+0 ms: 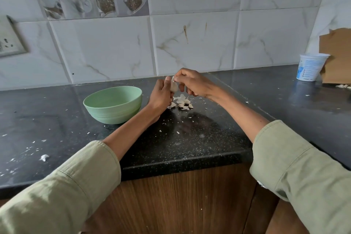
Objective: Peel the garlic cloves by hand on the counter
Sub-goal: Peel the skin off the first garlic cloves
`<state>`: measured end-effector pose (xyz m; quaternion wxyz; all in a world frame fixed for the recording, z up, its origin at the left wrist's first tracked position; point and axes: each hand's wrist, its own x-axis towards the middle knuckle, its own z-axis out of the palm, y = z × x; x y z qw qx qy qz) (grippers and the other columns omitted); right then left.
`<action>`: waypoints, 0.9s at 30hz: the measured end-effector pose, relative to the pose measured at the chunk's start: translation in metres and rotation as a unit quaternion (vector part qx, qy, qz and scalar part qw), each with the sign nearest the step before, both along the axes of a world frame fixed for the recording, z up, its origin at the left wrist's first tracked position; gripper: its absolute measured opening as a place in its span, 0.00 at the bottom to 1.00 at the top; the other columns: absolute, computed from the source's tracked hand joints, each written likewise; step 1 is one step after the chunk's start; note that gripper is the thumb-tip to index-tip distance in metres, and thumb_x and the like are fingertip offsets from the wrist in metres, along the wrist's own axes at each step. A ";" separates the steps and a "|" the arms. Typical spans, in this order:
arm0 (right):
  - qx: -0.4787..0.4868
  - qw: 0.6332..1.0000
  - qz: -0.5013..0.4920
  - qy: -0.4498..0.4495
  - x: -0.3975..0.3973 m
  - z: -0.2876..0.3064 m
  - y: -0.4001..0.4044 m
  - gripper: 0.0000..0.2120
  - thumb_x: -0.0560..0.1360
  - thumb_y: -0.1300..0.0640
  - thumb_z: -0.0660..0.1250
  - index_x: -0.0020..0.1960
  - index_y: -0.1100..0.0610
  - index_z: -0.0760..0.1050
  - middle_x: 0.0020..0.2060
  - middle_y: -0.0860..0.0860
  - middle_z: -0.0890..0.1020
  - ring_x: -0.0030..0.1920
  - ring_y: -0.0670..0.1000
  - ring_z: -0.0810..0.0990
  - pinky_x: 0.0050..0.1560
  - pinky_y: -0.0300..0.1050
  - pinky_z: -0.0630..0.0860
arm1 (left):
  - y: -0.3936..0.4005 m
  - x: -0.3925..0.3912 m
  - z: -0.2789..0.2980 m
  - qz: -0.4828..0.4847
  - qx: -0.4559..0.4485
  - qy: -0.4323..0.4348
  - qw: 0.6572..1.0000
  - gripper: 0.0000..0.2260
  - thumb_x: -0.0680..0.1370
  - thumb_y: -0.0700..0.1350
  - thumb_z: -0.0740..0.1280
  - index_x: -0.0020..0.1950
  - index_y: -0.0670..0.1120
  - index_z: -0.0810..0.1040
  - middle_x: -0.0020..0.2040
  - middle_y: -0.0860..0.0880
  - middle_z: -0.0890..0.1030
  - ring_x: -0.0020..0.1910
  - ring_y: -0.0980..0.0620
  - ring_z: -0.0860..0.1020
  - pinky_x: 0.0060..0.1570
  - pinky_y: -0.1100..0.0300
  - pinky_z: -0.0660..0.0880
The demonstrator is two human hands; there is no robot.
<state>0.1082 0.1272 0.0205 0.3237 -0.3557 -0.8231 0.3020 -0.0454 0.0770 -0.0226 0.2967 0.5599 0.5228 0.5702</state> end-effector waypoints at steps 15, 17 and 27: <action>0.072 0.996 -0.035 0.044 -0.007 -0.007 -0.002 0.11 0.87 0.53 0.61 0.56 0.63 0.73 0.33 0.49 0.79 0.26 0.41 0.73 0.28 0.34 0.70 | 0.000 0.001 0.001 0.009 0.049 0.086 0.995 0.15 0.88 0.54 0.59 0.64 0.43 0.71 0.48 0.49 0.83 0.34 0.64 0.77 0.41 0.59 0.73; 0.069 0.997 -0.026 0.030 -0.007 -0.008 -0.002 0.12 0.87 0.50 0.60 0.55 0.60 0.72 0.34 0.50 0.80 0.29 0.46 0.75 0.29 0.37 0.71 | 0.000 0.000 0.001 0.036 0.057 0.134 0.989 0.13 0.89 0.51 0.57 0.61 0.42 0.71 0.46 0.48 0.84 0.37 0.57 0.78 0.39 0.56 0.74; 0.058 0.998 0.006 -0.022 -0.010 -0.009 -0.007 0.20 0.86 0.41 0.59 0.60 0.59 0.71 0.44 0.50 0.85 0.34 0.47 0.78 0.37 0.41 0.73 | -0.004 0.002 0.002 0.064 0.079 0.114 0.988 0.12 0.90 0.47 0.52 0.61 0.38 0.65 0.42 0.47 0.81 0.34 0.56 0.77 0.28 0.65 0.72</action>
